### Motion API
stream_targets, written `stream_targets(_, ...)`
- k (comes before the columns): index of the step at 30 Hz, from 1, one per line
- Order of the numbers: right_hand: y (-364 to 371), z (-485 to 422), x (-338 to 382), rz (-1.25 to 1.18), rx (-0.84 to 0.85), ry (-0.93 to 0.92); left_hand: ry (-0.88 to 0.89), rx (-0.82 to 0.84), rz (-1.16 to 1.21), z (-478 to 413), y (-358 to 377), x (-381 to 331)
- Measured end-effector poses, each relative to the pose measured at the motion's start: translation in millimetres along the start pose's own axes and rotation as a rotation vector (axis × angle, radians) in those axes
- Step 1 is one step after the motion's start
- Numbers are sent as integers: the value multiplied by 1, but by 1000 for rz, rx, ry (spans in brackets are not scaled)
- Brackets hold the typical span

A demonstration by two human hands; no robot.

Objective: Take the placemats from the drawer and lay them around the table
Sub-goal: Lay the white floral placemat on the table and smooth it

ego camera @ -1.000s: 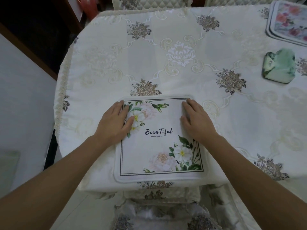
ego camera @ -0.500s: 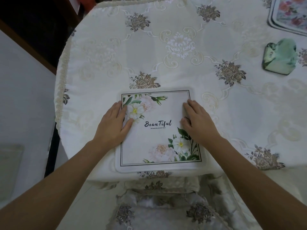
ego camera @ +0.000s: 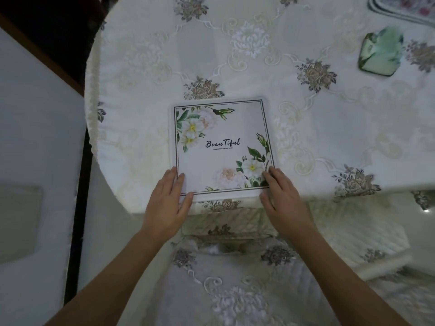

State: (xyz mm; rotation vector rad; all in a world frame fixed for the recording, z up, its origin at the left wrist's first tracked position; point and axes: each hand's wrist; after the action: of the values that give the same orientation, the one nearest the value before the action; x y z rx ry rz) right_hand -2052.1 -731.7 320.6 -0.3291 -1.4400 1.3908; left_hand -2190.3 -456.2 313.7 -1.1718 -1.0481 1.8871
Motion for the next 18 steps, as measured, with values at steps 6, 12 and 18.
stream_targets(6, 1, 6, 14, 87, -16, 22, -52, -13, -77, 23, 7, -16)
stream_targets(12, 30, 2, 55, 134, 46, -212, 63, -33, -101, 18, 16, -64)
stream_targets(18, 38, 22, 44, 165, 47, -227, 51, 2, -126, 33, 18, -62)
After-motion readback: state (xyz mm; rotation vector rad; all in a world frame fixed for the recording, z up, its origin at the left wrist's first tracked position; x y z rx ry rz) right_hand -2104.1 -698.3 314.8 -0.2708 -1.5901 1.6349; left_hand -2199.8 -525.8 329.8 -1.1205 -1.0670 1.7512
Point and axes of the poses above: each hand's wrist, its own z-axis away from the middle knuckle, its own y-axis out of the palm, x = y × z, and after that the axes turned 4 degrees about x, right-handed
